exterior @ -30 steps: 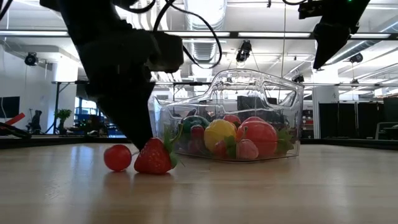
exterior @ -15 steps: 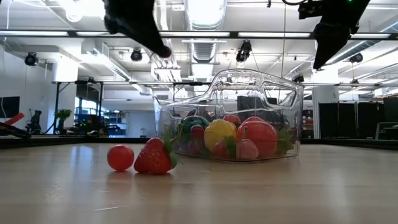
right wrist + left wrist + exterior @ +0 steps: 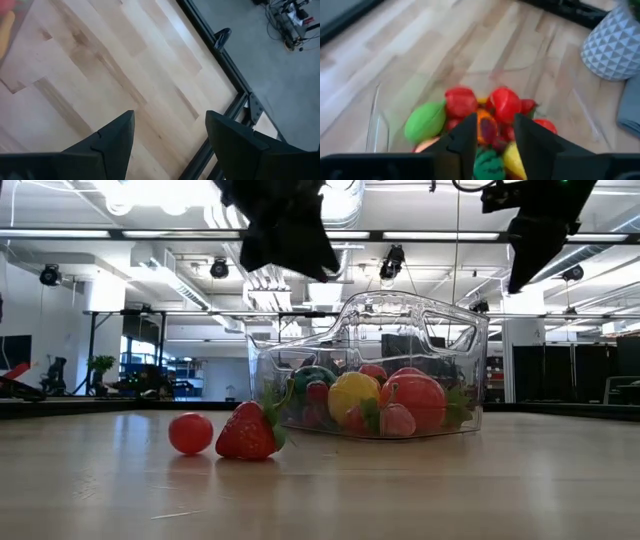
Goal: Pick and placing Produce into tupperware
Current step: Put the red cherry into the transparent bin
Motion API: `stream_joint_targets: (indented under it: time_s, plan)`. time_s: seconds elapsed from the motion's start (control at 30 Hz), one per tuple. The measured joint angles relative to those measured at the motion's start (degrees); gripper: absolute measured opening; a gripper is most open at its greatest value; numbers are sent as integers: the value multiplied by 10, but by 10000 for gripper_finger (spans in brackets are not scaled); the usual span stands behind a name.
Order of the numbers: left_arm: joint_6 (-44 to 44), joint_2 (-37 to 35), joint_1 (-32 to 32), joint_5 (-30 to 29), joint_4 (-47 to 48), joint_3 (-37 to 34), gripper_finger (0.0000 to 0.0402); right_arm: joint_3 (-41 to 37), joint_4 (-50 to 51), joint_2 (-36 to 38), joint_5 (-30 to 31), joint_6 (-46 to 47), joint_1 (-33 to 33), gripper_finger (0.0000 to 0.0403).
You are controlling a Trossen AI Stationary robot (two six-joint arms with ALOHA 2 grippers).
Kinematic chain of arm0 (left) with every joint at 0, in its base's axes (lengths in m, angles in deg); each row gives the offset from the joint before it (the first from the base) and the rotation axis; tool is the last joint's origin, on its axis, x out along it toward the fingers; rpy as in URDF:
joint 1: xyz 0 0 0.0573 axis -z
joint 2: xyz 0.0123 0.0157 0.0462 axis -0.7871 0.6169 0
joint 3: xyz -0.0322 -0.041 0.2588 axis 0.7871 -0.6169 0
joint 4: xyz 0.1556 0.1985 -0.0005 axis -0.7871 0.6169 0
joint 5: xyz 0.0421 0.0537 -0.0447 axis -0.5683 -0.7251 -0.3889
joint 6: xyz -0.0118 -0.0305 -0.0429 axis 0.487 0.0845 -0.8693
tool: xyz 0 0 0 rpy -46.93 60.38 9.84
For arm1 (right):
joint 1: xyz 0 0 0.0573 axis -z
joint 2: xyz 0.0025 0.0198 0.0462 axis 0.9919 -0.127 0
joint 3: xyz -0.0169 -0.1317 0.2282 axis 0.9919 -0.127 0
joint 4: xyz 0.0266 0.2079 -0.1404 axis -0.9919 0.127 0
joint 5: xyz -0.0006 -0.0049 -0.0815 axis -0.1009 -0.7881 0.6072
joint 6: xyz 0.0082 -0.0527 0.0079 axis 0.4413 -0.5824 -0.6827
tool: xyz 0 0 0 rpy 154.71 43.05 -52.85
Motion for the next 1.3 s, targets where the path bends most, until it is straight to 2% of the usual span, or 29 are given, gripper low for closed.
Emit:
stream_joint_targets:
  time_s: [0.17, 0.3, 0.37, 0.4, 0.57, 0.7, 0.97, 1.3]
  plan:
    - [-51, -14, 7, 7, 67, -6, 166, -1, 0, 0, -7, 2, 0, 238]
    - [-108, -30, 29, 121, 116, -1, 182, -1, 0, 0, -6, 1, 0, 238]
    - [-112, -32, 63, 178, 115, -4, 184, -1, 0, 0, -6, 1, 0, 238]
    - [-106, -32, 86, 187, 113, -5, 184, -2, -1, 0, -6, 1, 0, 238]
    - [49, 12, 196, 176, 121, -6, 184, -2, -2, 0, 6, 0, 0, 238]
    - [28, 61, 238, 122, 121, -5, 184, -2, -4, 0, 8, 0, 0, 238]
    - [23, 126, 238, 109, 107, 2, 184, -2, -8, 0, 9, 0, 0, 238]
    - [27, 141, 231, 92, 99, -6, 184, -2, -8, 0, -1, 14, 0, 238]
